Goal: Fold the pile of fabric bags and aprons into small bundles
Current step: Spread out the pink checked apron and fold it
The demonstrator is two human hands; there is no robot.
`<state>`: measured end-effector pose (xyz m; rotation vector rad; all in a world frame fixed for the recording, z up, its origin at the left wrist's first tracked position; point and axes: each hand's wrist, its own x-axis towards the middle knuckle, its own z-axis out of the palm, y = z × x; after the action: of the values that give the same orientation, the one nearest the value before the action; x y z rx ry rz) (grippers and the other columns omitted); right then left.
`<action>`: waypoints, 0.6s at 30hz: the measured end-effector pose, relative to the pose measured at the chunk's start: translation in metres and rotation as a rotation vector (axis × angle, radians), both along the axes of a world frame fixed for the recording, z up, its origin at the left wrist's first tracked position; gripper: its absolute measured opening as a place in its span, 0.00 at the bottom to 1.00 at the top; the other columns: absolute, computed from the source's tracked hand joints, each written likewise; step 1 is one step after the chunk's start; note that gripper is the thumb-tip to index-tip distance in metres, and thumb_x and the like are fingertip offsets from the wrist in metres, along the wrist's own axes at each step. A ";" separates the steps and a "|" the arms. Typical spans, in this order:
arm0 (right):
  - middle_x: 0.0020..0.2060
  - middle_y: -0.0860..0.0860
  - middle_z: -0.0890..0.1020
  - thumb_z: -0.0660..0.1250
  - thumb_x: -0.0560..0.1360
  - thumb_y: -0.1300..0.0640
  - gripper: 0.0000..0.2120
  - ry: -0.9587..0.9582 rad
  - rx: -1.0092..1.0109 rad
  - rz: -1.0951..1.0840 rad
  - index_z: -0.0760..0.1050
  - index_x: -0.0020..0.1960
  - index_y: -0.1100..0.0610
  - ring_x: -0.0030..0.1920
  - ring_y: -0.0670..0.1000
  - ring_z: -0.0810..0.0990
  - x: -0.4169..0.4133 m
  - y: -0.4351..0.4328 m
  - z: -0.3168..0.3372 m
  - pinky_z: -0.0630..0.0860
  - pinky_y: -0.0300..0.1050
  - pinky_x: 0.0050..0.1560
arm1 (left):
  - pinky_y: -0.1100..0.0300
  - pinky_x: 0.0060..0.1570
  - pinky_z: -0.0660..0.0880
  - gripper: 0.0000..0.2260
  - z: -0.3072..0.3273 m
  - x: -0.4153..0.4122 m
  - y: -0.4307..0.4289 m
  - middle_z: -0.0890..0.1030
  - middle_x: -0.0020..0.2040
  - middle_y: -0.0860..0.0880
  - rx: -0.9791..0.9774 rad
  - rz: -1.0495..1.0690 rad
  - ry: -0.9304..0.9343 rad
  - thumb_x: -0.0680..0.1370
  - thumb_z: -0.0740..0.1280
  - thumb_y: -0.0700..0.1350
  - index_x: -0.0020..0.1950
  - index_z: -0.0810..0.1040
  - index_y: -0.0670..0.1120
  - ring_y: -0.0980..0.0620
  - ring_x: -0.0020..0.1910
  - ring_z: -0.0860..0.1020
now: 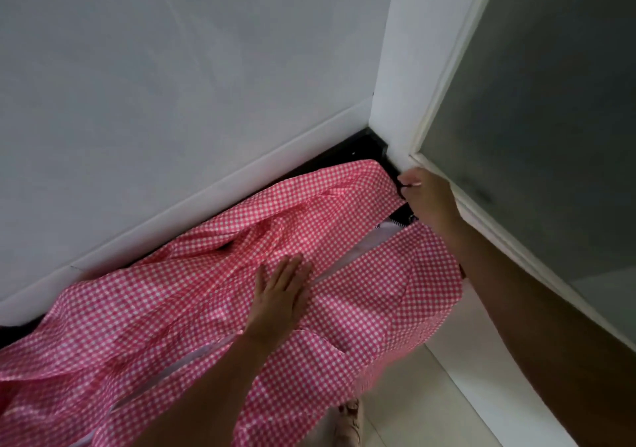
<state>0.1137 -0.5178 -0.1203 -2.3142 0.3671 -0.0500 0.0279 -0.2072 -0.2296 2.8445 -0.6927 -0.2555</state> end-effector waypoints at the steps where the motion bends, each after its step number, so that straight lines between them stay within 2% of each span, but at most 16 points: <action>1: 0.51 0.50 0.81 0.64 0.77 0.63 0.09 0.003 -0.034 -0.038 0.77 0.57 0.60 0.52 0.50 0.79 -0.020 -0.009 -0.007 0.70 0.38 0.50 | 0.41 0.71 0.49 0.23 0.000 0.001 0.001 0.68 0.73 0.48 -0.021 -0.007 -0.009 0.83 0.44 0.56 0.73 0.65 0.52 0.47 0.73 0.64; 4: 0.50 0.54 0.82 0.66 0.77 0.57 0.10 0.048 -0.081 -0.127 0.76 0.56 0.61 0.46 0.49 0.78 -0.084 -0.028 -0.028 0.71 0.41 0.48 | 0.33 0.68 0.56 0.20 0.002 -0.002 0.001 0.73 0.68 0.46 -0.112 -0.049 -0.053 0.83 0.44 0.55 0.67 0.70 0.53 0.46 0.69 0.66; 8: 0.50 0.53 0.81 0.66 0.78 0.57 0.10 0.024 -0.074 -0.107 0.77 0.56 0.61 0.46 0.47 0.76 -0.113 -0.028 -0.038 0.70 0.40 0.48 | 0.33 0.67 0.60 0.16 0.004 -0.009 0.000 0.75 0.60 0.46 -0.239 0.046 -0.106 0.82 0.48 0.56 0.56 0.71 0.51 0.43 0.62 0.73; 11: 0.49 0.55 0.82 0.68 0.75 0.60 0.09 -0.015 -0.042 -0.021 0.79 0.54 0.62 0.45 0.46 0.77 -0.096 -0.019 -0.036 0.74 0.42 0.51 | 0.33 0.66 0.61 0.18 0.004 -0.013 -0.004 0.74 0.59 0.44 -0.243 0.082 -0.104 0.81 0.51 0.58 0.57 0.71 0.47 0.41 0.61 0.73; 13: 0.49 0.55 0.82 0.69 0.75 0.58 0.11 -0.026 -0.019 -0.015 0.79 0.55 0.62 0.44 0.45 0.77 -0.078 -0.009 -0.033 0.76 0.44 0.53 | 0.32 0.66 0.62 0.18 0.009 -0.013 -0.012 0.73 0.61 0.43 -0.270 0.082 -0.085 0.79 0.56 0.56 0.61 0.70 0.46 0.41 0.62 0.71; 15: 0.57 0.54 0.80 0.67 0.77 0.55 0.17 0.021 0.029 -0.062 0.74 0.63 0.61 0.53 0.50 0.79 -0.054 0.002 -0.025 0.72 0.41 0.55 | 0.31 0.67 0.58 0.19 0.014 -0.010 -0.024 0.70 0.64 0.42 -0.297 0.048 -0.067 0.77 0.58 0.51 0.65 0.67 0.46 0.42 0.66 0.68; 18: 0.68 0.56 0.72 0.63 0.78 0.58 0.24 0.187 0.083 -0.014 0.63 0.72 0.59 0.66 0.56 0.72 -0.015 0.005 -0.020 0.68 0.49 0.65 | 0.31 0.67 0.55 0.22 0.018 -0.004 -0.039 0.69 0.67 0.42 -0.244 -0.045 -0.099 0.75 0.58 0.44 0.70 0.64 0.46 0.45 0.70 0.63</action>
<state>0.0992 -0.5130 -0.1403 -2.2398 0.4709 0.1728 0.0236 -0.2463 -0.2112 2.6253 -0.7516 -0.0333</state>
